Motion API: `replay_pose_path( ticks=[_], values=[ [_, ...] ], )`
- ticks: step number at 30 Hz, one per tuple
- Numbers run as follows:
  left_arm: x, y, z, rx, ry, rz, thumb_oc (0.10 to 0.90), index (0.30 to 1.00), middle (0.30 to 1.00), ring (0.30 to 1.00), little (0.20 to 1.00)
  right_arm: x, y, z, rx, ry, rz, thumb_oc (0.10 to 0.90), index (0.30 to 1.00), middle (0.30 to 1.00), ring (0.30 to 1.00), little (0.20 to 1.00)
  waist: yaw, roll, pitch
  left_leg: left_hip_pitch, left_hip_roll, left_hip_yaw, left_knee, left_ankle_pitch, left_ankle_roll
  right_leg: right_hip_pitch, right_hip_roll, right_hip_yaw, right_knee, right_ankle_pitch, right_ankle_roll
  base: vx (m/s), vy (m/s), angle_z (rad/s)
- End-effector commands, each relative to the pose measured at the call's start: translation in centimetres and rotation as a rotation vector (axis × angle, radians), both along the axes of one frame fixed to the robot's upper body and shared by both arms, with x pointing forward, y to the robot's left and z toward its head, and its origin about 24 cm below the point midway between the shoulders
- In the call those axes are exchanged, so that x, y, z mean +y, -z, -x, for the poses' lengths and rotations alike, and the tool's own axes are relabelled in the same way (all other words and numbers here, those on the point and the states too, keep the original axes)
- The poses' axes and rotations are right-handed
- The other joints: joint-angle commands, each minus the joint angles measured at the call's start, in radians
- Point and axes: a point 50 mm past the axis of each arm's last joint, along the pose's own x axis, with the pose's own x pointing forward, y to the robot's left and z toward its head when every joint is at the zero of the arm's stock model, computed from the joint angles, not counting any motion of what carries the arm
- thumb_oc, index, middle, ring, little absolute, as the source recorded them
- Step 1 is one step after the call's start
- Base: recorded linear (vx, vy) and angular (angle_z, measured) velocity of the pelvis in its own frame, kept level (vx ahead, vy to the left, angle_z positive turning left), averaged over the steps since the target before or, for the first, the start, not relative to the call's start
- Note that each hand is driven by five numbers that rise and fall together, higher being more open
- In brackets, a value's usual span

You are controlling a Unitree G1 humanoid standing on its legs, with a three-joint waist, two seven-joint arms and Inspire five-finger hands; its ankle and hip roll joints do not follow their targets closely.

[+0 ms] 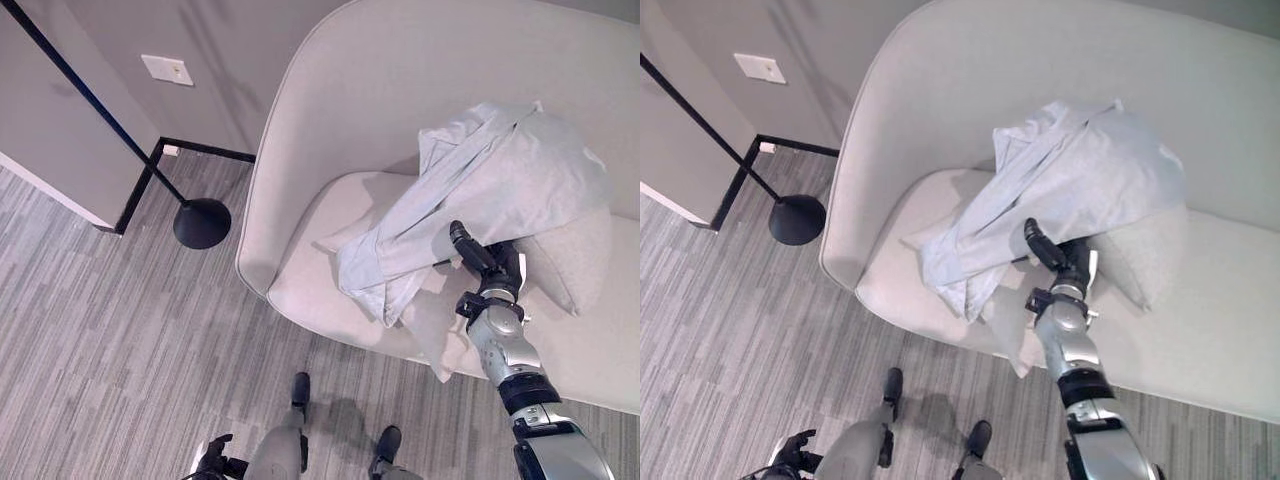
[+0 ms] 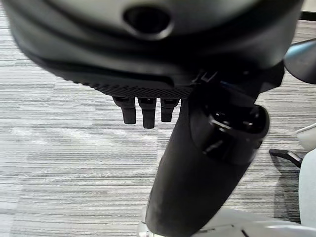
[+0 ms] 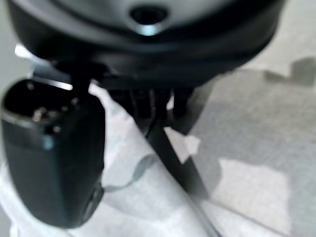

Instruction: Hang the clothes on the sofa on the clothes rack.

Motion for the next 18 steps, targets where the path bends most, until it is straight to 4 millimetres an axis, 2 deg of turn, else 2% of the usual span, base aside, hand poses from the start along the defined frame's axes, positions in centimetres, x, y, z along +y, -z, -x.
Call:
replay_pose_path(
  ticks=[1,5,9,12,15,18],
  values=[
    [-0.6,0.1,-0.1,0.012,0.066,-0.039,0.8,0.9,0.9,0.9,0.9,3.0,-12.2,-3.2,-0.404,-0.156,0.248,0.8,0.9,0.9,0.9,0.9,0.072,-0.02,-0.068,0.034,0.068,-0.054,0.005,-0.099,-0.06,-0.005,-0.09,0.006,0.063,0.004,0.045,0.02,0.029,0.06],
    [-0.4,-0.1,-0.6,0.001,0.066,-0.058,0.8,0.9,0.9,0.9,0.9,3.4,-13.2,-2.5,-0.416,-0.148,0.402,0.8,0.9,0.9,0.9,0.9,0.077,-0.032,-0.061,0.03,0.06,-0.07,0.005,-0.101,-0.055,-0.006,-0.093,-0.003,0.081,-0.003,0.044,0.01,0.02,0.1],
    [-0.3,-0.1,-0.7,-0.003,0.084,-0.071,0.8,0.9,0.9,0.9,0.9,3.1,-14.0,-2.3,-0.429,-0.117,0.479,0.8,0.9,0.9,0.9,0.9,0.081,-0.039,-0.055,0.029,0.054,-0.083,0.005,-0.103,-0.051,-0.005,-0.099,-0.009,0.094,-0.009,0.044,0.01,0.024,0.13],
    [-0.4,-0.1,-0.7,-0.001,0.106,-0.073,0.8,0.9,0.9,0.9,0.9,2.9,-14.1,-2.9,-0.41,-0.101,0.458,0.8,0.9,0.9,0.9,0.9,0.087,-0.042,-0.053,0.027,0.047,-0.089,0.005,-0.104,-0.047,-0.006,-0.104,-0.011,0.098,-0.01,0.045,0.0,0.031,0.15],
    [-0.3,-0.3,-1.1,-0.01,0.11,-0.076,0.8,0.9,0.9,0.9,0.9,1.9,-13.8,-4.4,-0.337,-0.048,0.398,0.8,0.9,0.9,0.9,0.9,0.103,-0.04,-0.048,0.02,0.038,-0.094,0.005,-0.104,-0.043,-0.01,-0.11,-0.014,0.101,-0.007,0.047,-0.01,0.046,0.06],
    [0.1,-0.4,-1.5,-0.023,0.104,-0.087,0.8,0.9,0.9,0.9,0.9,1.9,-14.7,-5.0,-0.338,-0.023,0.382,0.8,0.9,0.9,0.9,0.9,0.118,-0.036,-0.034,0.011,0.03,-0.099,0.005,-0.106,-0.043,-0.014,-0.114,-0.017,0.103,-0.009,0.048,0.0,0.033,0.06]
  ],
)
